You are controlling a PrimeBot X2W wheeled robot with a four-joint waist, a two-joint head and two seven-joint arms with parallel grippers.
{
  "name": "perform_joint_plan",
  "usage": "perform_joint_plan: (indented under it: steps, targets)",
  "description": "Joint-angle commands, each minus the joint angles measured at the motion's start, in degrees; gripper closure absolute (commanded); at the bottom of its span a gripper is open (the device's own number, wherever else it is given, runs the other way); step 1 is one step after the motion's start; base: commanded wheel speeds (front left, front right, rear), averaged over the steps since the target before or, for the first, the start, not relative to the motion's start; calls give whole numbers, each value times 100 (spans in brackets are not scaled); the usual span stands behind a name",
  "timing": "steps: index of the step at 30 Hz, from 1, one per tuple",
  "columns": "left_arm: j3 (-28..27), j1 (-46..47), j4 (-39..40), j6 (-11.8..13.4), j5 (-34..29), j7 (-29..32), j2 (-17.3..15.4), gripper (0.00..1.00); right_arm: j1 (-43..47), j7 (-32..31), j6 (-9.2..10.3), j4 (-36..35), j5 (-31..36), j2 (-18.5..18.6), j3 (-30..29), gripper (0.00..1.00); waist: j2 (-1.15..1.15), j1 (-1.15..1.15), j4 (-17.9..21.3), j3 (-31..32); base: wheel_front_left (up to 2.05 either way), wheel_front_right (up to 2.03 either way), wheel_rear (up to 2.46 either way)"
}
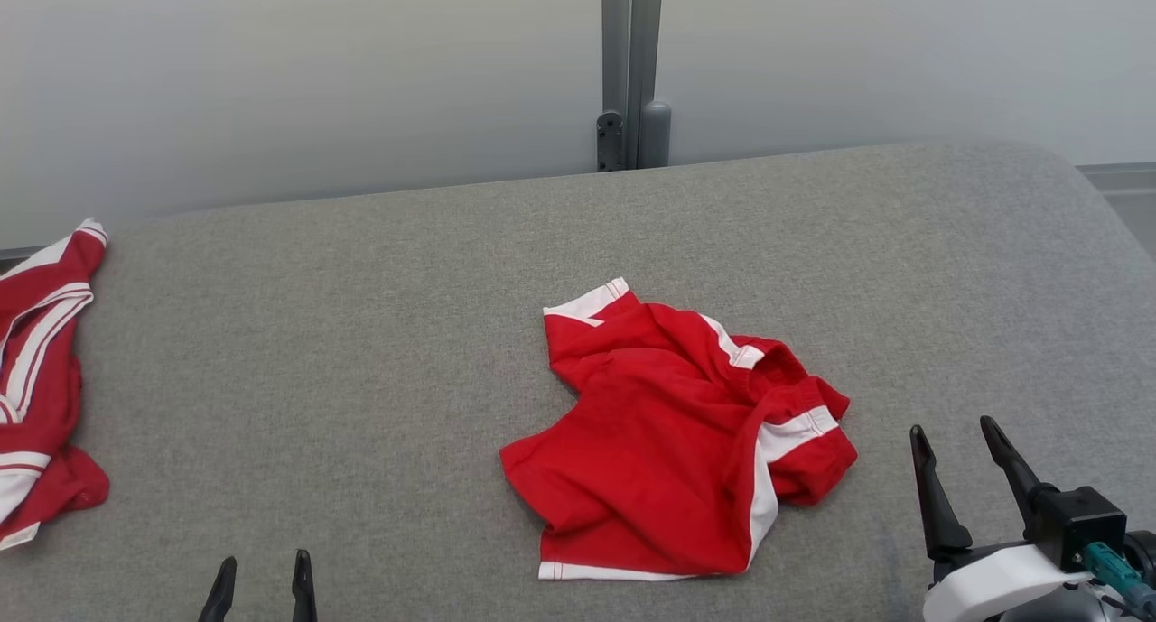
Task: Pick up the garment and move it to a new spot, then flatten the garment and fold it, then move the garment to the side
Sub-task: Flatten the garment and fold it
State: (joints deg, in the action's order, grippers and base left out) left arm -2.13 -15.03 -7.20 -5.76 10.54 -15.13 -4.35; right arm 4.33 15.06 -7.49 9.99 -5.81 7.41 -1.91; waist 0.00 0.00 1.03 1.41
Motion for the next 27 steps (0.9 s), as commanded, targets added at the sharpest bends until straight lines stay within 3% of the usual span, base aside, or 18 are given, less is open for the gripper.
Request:
perform_joint_plan:
  steps: [1, 16, 20, 27]
  targets:
    - [-45, 17, 22, -44, -42, -2, 29, 0, -53, 17, 0, 18, 61, -3, 18, 0, 0, 0, 2, -3, 0, 0, 0]
    - [45, 134, 184, -171, -84, -2, 130, 0, -227, 17, 0, -3, -127, 118, 426, 0, 0, 0, -45, -74, 0, 0, 0]
    - [810, 122, -67, -172, 247, 199, -43, 0, -486, -73, 1, 321, -488, 632, 1102, 0, 0, 0, -27, -116, 0, 0, 0]
    - [1815, 367, 393, -168, 1123, 1752, -309, 0, -1390, -1645, 1, 342, -1771, 1934, 2590, 0, 0, 0, -39, -379, 0, 0, 0]
